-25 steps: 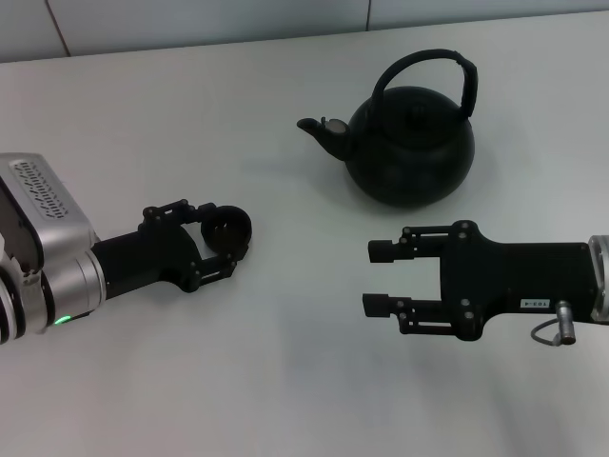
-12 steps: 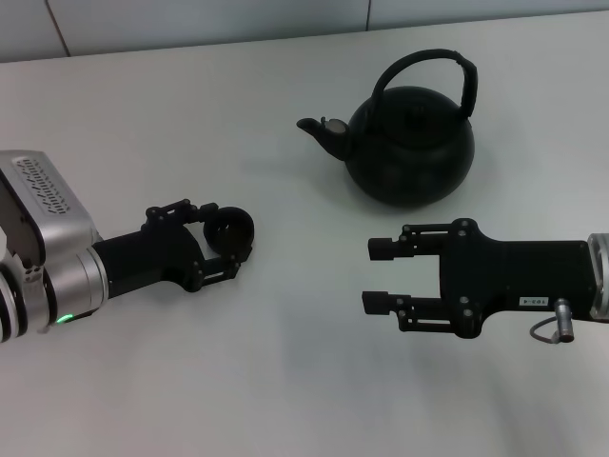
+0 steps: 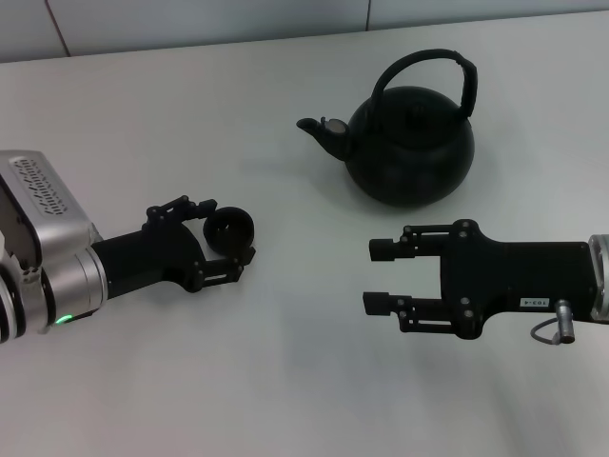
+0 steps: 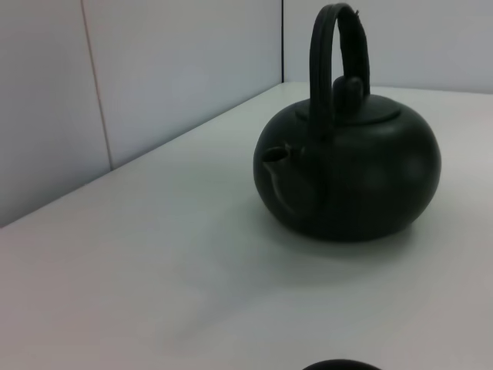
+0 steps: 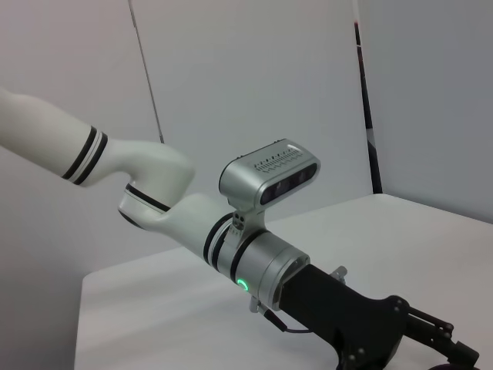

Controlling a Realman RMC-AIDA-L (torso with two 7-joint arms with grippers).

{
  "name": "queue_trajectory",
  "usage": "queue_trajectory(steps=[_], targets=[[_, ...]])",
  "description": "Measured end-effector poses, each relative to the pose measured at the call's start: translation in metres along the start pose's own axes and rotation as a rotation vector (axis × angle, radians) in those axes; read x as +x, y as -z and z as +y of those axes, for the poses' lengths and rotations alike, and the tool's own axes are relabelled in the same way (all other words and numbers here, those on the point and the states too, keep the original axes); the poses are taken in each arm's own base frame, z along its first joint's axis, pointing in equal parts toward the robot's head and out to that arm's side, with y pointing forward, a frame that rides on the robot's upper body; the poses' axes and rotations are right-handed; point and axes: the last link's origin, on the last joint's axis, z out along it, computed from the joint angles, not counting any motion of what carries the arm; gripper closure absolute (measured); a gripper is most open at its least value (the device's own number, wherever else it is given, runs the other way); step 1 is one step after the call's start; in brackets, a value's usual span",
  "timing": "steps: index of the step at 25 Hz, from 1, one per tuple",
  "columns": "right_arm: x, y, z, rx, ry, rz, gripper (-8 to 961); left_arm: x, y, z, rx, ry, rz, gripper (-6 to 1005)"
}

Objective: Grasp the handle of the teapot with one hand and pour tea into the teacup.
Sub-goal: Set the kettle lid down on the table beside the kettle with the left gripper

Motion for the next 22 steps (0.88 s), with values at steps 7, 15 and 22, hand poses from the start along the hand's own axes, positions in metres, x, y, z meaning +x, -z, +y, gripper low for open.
queue_trajectory(steps=[7,15,22], targets=[[0.001,0.001,0.000,0.003,-0.003,0.001,361,0.001,0.000,0.003,-0.017,0.002,0.013,141],[0.001,0.002,0.001,0.005,-0.004,0.001,362,0.003,0.005,0.002,-0.020,0.013,0.032,134],[0.002,0.002,0.001,0.007,-0.006,0.001,362,0.004,0.011,0.002,-0.008,0.004,0.048,135]])
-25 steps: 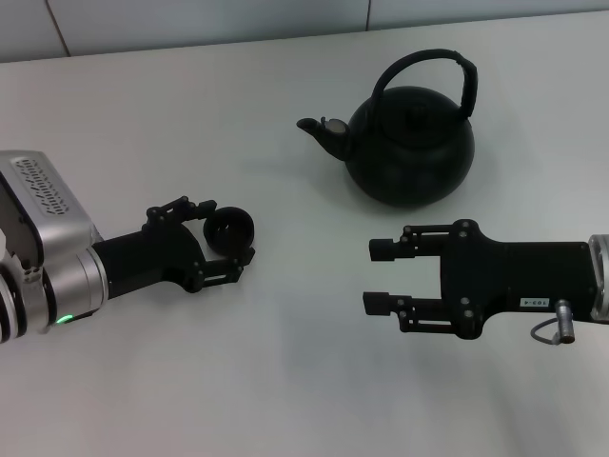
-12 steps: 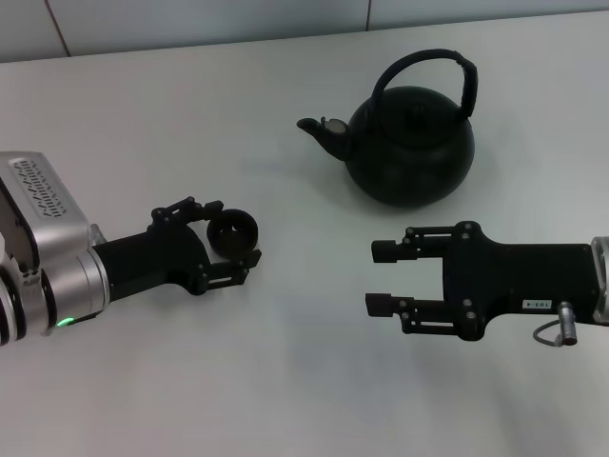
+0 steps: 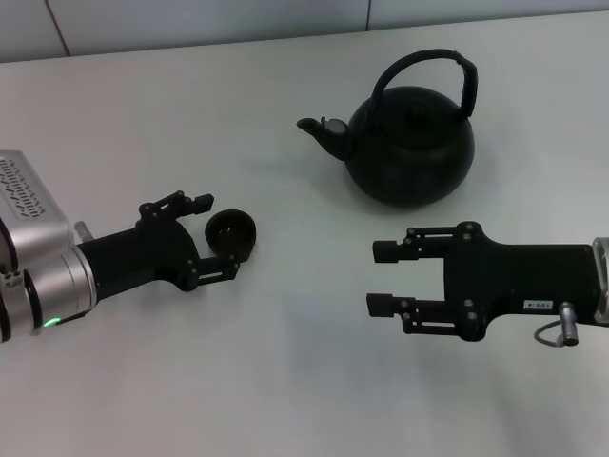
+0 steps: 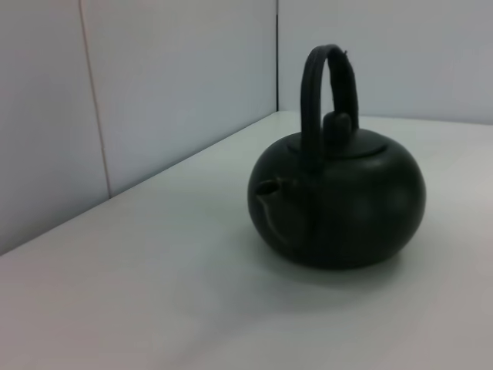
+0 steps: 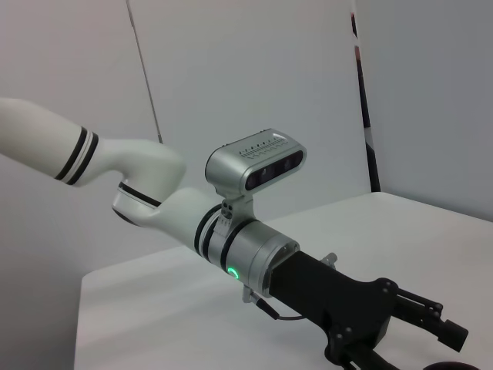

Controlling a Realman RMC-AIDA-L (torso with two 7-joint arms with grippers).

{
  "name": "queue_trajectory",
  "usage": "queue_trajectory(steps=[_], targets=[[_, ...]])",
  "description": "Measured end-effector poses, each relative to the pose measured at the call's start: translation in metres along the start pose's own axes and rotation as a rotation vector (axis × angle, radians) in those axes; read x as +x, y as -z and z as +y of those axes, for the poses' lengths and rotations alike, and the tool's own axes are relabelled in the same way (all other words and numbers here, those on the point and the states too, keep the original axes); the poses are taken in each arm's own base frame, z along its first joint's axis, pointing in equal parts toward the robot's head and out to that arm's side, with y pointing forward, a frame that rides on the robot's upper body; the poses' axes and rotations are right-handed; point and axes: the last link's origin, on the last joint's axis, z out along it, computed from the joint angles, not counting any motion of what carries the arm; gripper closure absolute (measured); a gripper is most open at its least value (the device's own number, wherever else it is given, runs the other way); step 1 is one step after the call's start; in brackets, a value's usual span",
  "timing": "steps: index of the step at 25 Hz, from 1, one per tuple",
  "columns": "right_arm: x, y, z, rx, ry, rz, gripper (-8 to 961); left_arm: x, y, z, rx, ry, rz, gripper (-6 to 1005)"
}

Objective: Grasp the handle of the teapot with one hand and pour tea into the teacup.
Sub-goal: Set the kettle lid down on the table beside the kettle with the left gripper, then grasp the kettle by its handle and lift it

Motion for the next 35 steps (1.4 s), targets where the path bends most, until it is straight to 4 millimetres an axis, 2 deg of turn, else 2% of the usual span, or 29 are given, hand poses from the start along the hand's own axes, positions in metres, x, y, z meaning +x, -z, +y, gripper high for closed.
queue_trajectory(steps=[4,10,13,15,18,21,22,23,25,26,27,29,30,34,35], targets=[[0.002,0.005,-0.006,0.053,-0.011,-0.007,362,0.003,0.005,0.001,-0.009,-0.008,0.026,135],[0.003,0.013,-0.013,0.118,-0.028,-0.026,362,0.015,0.027,0.003,0.023,-0.043,0.135,136],[0.004,0.017,-0.015,0.145,-0.031,-0.029,363,0.015,0.027,0.003,0.023,-0.043,0.135,136],[0.007,0.027,-0.018,0.200,-0.036,-0.037,363,0.024,0.046,0.005,0.039,-0.009,0.242,136],[0.008,0.037,-0.020,0.242,-0.038,-0.047,363,0.023,0.047,0.005,0.039,-0.005,0.245,137],[0.010,0.057,-0.023,0.330,-0.046,-0.069,363,0.022,0.047,0.005,0.043,0.002,0.242,137],[0.012,0.071,-0.025,0.389,-0.050,-0.085,363,0.022,0.047,0.005,0.043,0.002,0.242,137],[0.012,0.071,-0.025,0.389,-0.050,-0.085,363,0.022,0.047,0.005,0.044,0.005,0.241,137],[0.015,0.090,-0.027,0.476,-0.043,-0.112,363,0.024,0.046,0.003,0.046,0.012,0.240,138],[0.015,0.090,-0.027,0.476,-0.043,-0.112,363,0.024,0.046,0.003,0.046,0.012,0.240,138],[0.015,0.100,-0.028,0.528,-0.036,-0.139,363,0.024,0.045,0.001,0.054,0.018,0.235,138],[0.016,0.104,-0.029,0.553,-0.033,-0.155,363,0.025,0.044,-0.001,0.058,0.017,0.233,138],[0.016,0.113,-0.031,0.608,-0.028,-0.196,363,0.026,0.043,-0.001,0.058,0.016,0.234,138],[0.016,0.119,-0.037,0.662,-0.030,-0.226,363,0.027,0.042,-0.003,0.064,0.014,0.232,137],[0.016,0.119,-0.044,0.686,-0.042,-0.234,363,0.027,0.042,-0.004,0.066,0.014,0.231,137]])
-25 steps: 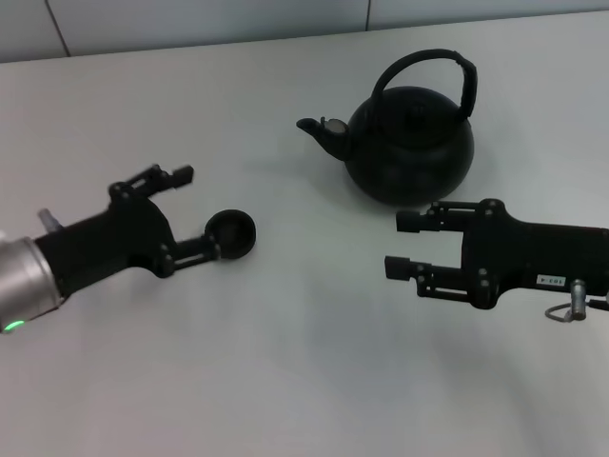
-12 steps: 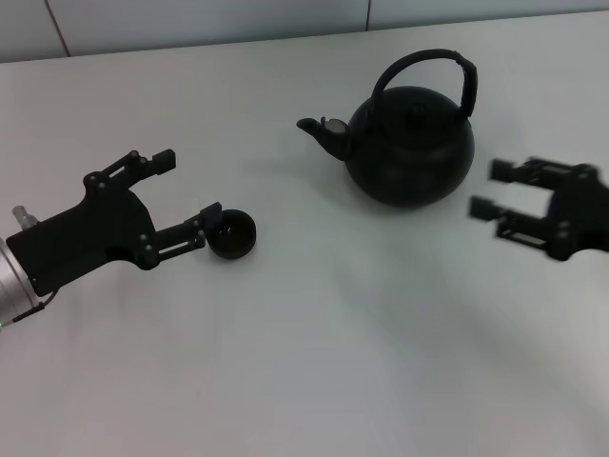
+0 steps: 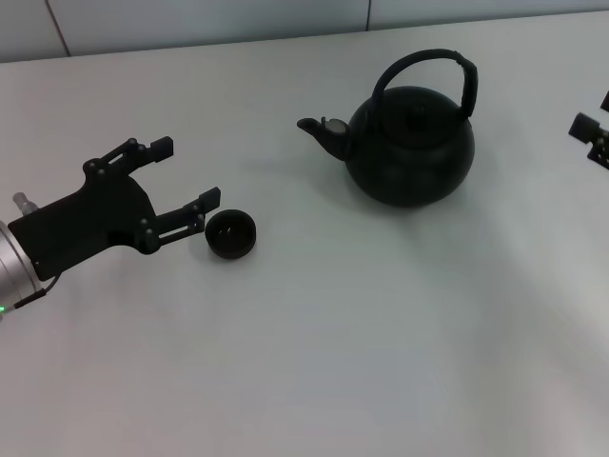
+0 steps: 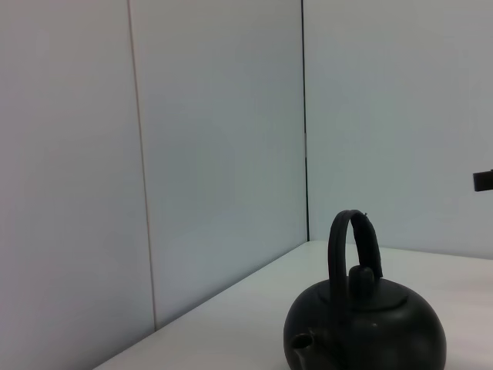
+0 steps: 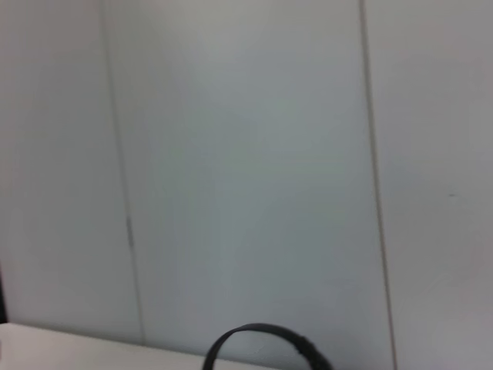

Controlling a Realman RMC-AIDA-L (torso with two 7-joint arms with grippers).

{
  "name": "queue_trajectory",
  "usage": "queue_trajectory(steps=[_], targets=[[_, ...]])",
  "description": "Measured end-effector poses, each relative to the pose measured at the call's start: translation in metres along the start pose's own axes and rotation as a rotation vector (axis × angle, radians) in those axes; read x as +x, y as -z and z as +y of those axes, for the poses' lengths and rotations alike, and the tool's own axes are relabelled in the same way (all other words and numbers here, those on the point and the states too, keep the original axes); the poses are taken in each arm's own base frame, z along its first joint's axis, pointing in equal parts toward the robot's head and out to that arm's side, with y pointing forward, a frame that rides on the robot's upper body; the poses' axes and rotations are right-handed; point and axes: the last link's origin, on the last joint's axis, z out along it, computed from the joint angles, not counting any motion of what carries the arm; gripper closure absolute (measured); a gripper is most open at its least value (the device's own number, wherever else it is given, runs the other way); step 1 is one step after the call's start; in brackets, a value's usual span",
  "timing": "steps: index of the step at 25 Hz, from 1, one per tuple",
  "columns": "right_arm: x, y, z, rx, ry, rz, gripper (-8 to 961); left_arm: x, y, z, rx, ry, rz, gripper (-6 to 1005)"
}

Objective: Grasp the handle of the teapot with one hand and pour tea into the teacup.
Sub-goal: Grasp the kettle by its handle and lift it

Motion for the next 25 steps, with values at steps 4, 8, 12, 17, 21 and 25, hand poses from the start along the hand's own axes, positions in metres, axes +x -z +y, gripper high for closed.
queue_trajectory(steps=[4,8,12,17,21,25], targets=[[0.002,-0.012,-0.007,0.034,-0.017,0.011,364,0.000,0.000,-0.001,0.008,0.000,-0.004,137],[0.005,-0.036,-0.010,0.045,-0.034,0.030,364,-0.001,0.000,-0.002,0.011,0.000,-0.006,138],[0.009,-0.057,-0.009,0.036,-0.041,0.054,364,0.000,0.000,-0.003,0.017,0.000,-0.005,138],[0.017,-0.076,-0.005,0.027,-0.039,0.071,367,-0.001,0.001,-0.003,0.020,0.003,-0.005,137],[0.021,-0.083,-0.003,0.029,-0.044,0.083,374,-0.002,0.002,-0.002,0.022,0.006,-0.006,137],[0.024,-0.088,-0.003,0.039,-0.054,0.095,380,-0.002,0.002,-0.002,0.023,0.008,-0.006,137]])
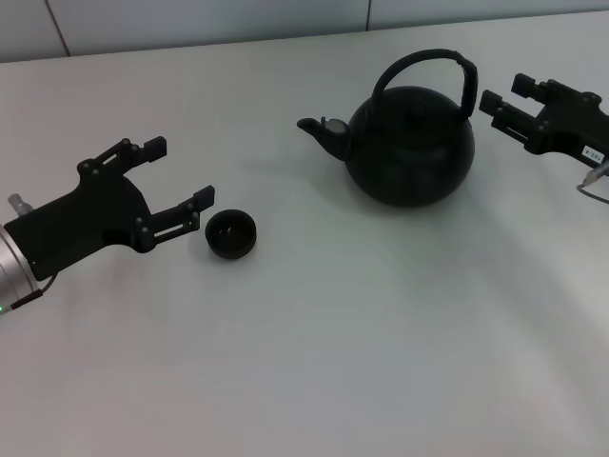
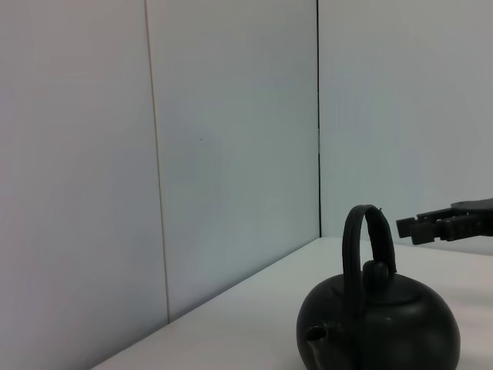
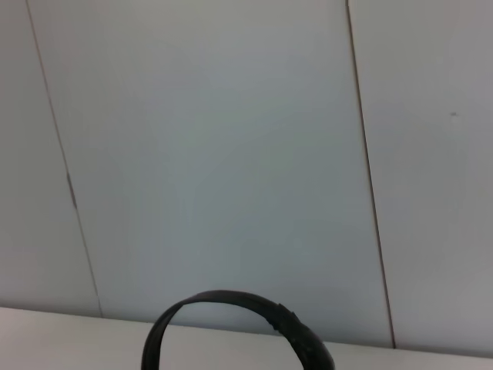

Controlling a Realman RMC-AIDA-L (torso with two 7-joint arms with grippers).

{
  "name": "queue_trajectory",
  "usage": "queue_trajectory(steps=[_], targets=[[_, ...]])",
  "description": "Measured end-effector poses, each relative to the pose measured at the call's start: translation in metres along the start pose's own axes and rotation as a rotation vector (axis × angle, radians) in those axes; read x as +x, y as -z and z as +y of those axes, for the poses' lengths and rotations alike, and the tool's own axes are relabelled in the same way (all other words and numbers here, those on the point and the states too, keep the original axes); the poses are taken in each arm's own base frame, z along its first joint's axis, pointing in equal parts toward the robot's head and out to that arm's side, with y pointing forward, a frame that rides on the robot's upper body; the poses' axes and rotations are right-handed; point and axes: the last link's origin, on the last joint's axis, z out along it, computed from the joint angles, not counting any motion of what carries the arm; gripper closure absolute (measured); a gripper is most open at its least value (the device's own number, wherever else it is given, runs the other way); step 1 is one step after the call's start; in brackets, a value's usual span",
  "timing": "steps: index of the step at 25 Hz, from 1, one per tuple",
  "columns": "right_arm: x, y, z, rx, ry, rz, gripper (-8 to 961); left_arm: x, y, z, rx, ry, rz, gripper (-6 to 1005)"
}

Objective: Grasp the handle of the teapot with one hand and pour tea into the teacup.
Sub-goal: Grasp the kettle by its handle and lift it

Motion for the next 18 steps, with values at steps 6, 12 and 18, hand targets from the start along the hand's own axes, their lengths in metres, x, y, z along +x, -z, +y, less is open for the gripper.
queue_trajectory(steps=[6,12,18], targets=[[0.002,-0.008,0.001,0.009,-0.011,0.013,390,0.000,-0.002,0.002,-0.009,0.002,0.001,138],[0.002,-0.016,0.001,0.013,-0.007,0.023,399,0.000,-0.001,0.003,-0.013,0.004,0.003,138],[0.001,-0.020,0.000,0.022,-0.009,0.026,409,-0.002,0.000,0.005,-0.014,0.008,0.002,137]])
